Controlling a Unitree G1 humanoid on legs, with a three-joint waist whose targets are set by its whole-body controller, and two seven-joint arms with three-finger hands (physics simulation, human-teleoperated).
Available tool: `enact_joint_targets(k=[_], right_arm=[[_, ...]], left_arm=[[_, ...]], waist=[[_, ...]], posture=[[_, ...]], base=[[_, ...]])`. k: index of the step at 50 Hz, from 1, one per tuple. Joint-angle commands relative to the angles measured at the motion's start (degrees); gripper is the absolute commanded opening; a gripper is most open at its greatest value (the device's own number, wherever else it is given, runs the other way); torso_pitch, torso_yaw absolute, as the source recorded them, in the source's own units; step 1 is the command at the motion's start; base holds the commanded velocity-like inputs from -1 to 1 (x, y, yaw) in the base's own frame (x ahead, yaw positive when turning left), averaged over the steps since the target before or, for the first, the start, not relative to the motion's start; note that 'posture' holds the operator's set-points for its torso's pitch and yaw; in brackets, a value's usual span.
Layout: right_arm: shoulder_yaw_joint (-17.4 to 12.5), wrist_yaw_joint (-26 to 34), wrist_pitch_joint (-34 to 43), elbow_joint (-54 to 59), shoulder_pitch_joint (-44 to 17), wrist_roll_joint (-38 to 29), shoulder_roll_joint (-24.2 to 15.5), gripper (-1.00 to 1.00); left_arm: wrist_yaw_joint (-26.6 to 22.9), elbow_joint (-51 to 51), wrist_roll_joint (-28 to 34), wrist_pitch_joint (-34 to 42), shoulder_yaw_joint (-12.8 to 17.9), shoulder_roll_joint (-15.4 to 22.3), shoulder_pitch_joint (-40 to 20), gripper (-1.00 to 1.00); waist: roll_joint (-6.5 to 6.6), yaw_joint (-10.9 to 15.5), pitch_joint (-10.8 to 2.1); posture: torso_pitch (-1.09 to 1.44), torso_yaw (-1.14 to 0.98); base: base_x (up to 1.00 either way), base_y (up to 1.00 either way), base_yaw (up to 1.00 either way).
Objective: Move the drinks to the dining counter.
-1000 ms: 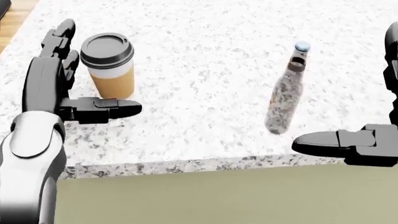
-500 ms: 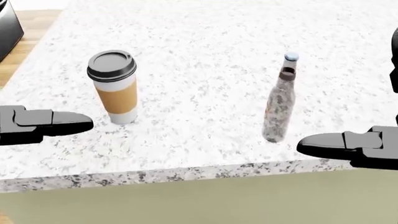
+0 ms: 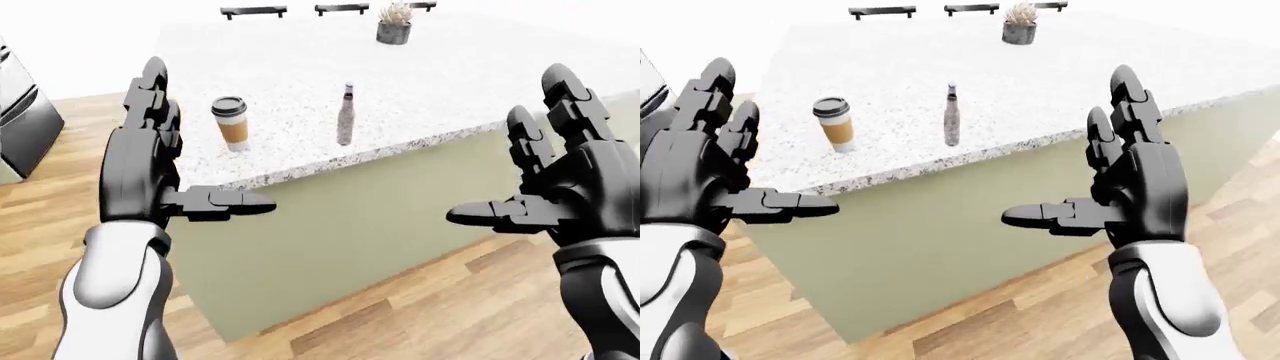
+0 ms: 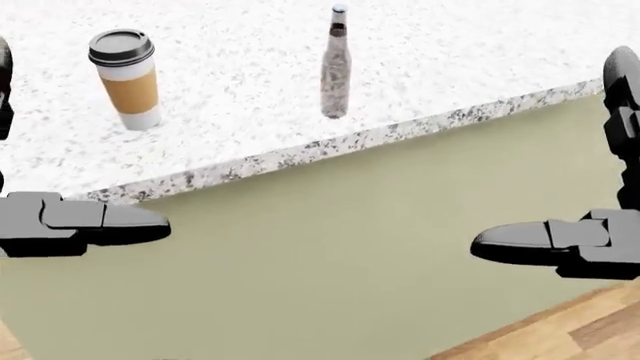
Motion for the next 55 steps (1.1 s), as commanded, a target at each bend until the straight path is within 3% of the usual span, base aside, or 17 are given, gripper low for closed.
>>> enact_joint_targets(k=[1, 6, 8, 9, 12, 19, 21, 33, 35, 36, 37, 40, 48, 49, 50, 51, 55], right_arm=[[-0.15, -0.66, -1.59, -0.89, -1.12, 0.58, -0.64, 1.00], [-0.21, -1.95, -0.85, -1.39, -1.72, 2.15, -0.79, 1.00], [-0.70, -2.64, -0.52, -1.60, -1.87, 3.22, -1.28, 1.00], [-0.83, -2.93, -0.46, -1.64, -1.89, 3.62, -1.43, 1.00], [-0.91, -3.82, -0.66, -1.64, -1.73, 4.29, -1.68, 1.00], [-0.83, -5.33, -0.71, -1.65, -1.49, 6.23, -2.87, 1.00], [-0.82, -5.16, -1.27, -1.58, -0.87, 6.10, -2.90, 1.00], [0.55, -5.71, -2.30, -1.65, -0.22, 5.76, -3.33, 1.00], [0.82, -5.67, -2.73, -1.65, 0.21, 5.47, -3.26, 1.00], [0.87, -5.56, -2.75, -1.65, 0.21, 5.32, -3.18, 1.00], [0.89, -5.24, -3.04, -1.65, 0.43, 5.04, -2.98, 1.00], [1.96, -4.11, -4.30, -1.20, 1.35, 2.95, -2.15, 1.00], [1.48, -2.06, -3.49, -1.59, 0.97, 0.75, -1.11, 1.00], [1.50, -1.72, -3.43, -1.59, 0.96, 0.61, -0.87, 1.00], [1.51, -1.45, -3.67, -1.64, 0.92, 0.85, -0.65, 1.00], [2.15, -1.59, -3.92, -1.65, 1.13, 0.07, -1.11, 1.00], [3.02, -0.71, -4.21, -1.57, 1.32, -2.71, -1.26, 1.00]], left_arm=[[-0.10, -1.11, 0.75, -1.71, 0.18, 0.20, -1.03, 1.00], [-0.81, -2.05, 1.30, -0.43, 0.12, 0.24, -1.49, 1.00], [-1.10, -2.29, 1.51, 0.01, 0.21, 0.42, -1.84, 1.00], [-1.19, -2.44, 1.60, 0.18, 0.19, 0.46, -1.92, 1.00], [-1.35, -2.36, 1.93, -0.45, 0.00, 0.29, -1.41, 1.00], [-2.19, -2.67, 2.59, 0.63, 0.09, 0.71, -2.48, 1.00], [-2.16, -2.39, 2.72, 0.25, -0.10, 0.51, -2.45, 1.00], [-2.74, -3.12, 3.25, -0.26, -0.58, -0.02, -1.78, 1.00], [-2.83, -3.03, 3.33, -0.52, -0.53, -0.15, -1.60, 1.00], [-2.86, -2.67, 3.29, -1.10, -0.34, -0.27, -1.34, 1.00], [-2.85, -2.63, 3.34, -1.54, -0.50, -0.39, -0.84, 1.00], [-2.77, -1.32, 3.44, -3.24, -0.64, -0.75, -0.24, 1.00], [-2.68, -0.95, 4.00, -3.69, -1.13, -1.14, -0.17, 1.00], [-2.76, -1.05, 4.07, -3.53, -1.11, -1.15, -0.21, 1.00], [-2.76, -1.15, 4.20, -3.29, -1.14, -1.14, -0.35, 1.00], [-2.59, -0.74, 4.33, -3.63, -0.91, -1.20, -0.38, 1.00], [-2.55, -0.60, 4.21, -3.67, -0.66, -1.29, -0.36, 1.00]], waist=[[0.08, -0.01, -0.69], [-3.72, -0.04, -0.78], [-8.51, -1.10, -2.89], [-5.51, -1.16, -0.98], [-3.45, -1.32, -2.08], [0.88, -0.26, 0.15], [4.64, 0.07, -0.65], [-2.69, 0.53, -1.01], [-5.27, 0.22, -1.56], [-7.85, -0.58, -2.72], [-5.15, -0.61, -1.29], [-3.78, -1.32, -2.11], [1.27, -0.05, 0.02], [2.73, -0.02, -0.22], [5.86, 0.86, -1.28], [3.22, 2.31, 0.63], [2.39, 0.35, -1.16]], posture=[[0.00, 0.00], [0.00, 0.00], [0.00, 0.00], [0.00, 0.00], [0.00, 0.00], [0.00, 0.00], [0.00, 0.00], [0.00, 0.00], [0.00, 0.00], [0.00, 0.00], [0.00, 0.00], [0.00, 0.00], [0.00, 0.00], [0.00, 0.00], [0.00, 0.00], [0.00, 0.00], [0.00, 0.00]], base=[[-0.18, 0.00, -1.00], [-0.16, 0.00, -1.00], [-0.16, 0.00, -1.00], [-0.16, 0.00, -1.00], [-0.16, 0.00, -1.00], [-0.16, 0.00, -1.00], [-0.16, 0.00, -1.00], [-0.15, 0.00, -1.00], [-0.12, 0.00, -1.00], [-0.13, 0.00, -1.00], [-0.13, 0.00, -1.00], [-0.12, 0.00, -1.00], [-0.12, 0.00, -1.00], [-0.10, 0.00, -1.00], [-0.08, 0.00, -0.65], [0.00, 0.00, 0.00], [0.00, 0.00, 0.00]])
